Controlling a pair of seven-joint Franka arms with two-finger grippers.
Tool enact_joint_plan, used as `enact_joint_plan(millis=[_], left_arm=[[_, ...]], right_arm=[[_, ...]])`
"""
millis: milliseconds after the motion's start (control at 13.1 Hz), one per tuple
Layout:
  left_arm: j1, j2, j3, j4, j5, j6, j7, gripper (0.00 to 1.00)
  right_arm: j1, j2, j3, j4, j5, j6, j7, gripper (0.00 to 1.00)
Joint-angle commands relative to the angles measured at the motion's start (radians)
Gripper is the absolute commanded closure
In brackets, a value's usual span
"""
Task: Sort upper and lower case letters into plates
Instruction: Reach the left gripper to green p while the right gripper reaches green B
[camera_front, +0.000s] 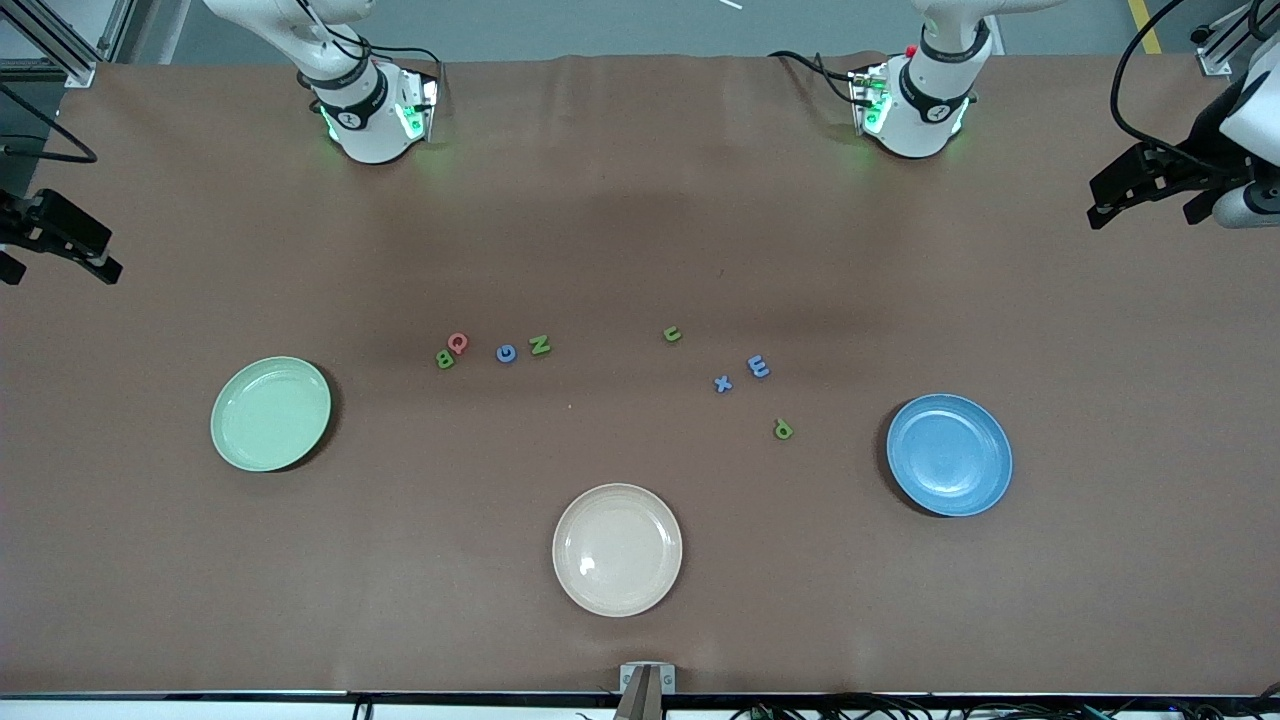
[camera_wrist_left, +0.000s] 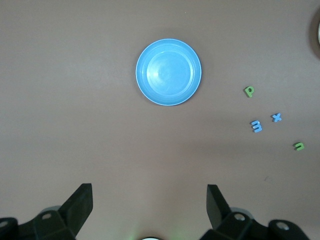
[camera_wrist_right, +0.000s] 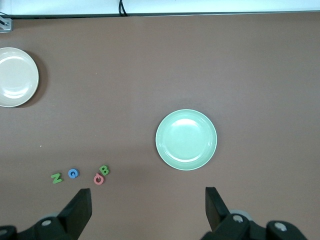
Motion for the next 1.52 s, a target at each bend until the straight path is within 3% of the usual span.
enact_joint_plan(millis=[0,381,685,1142,1446], left_arm=[[0.003,-0.004,-0.001,0.009,-0.015,-0.004,0.027,0.00],[0.003,0.006,0.005,0.035,-0.014,-0.005,0.056,0.00],[-0.020,0.059,-0.034,0.006,-0.017,0.025,0.050,0.00],[-0.025,0.188,-0.123,-0.122,-0.008,0.321,-0.023,0.00],[-0.055,0.373,-0.146,-0.120,0.000,0.491,-0.207,0.00]], right_arm=[[-0.009,0.002,0.008,0.012,-0.012,-0.012,0.009,0.00],[-0.011,0.002,0.006,0.012,-0.012,-0.012,0.009,0.00],[-0.011,0.014,0.008,0.012,-0.009,-0.012,0.008,0.00],[0.024,0.066,0.012,0.011,0.003,-0.012,0.008,0.00],[0.067,0.111,0.014,-0.026,0.006,-0.020,0.018,0.00]])
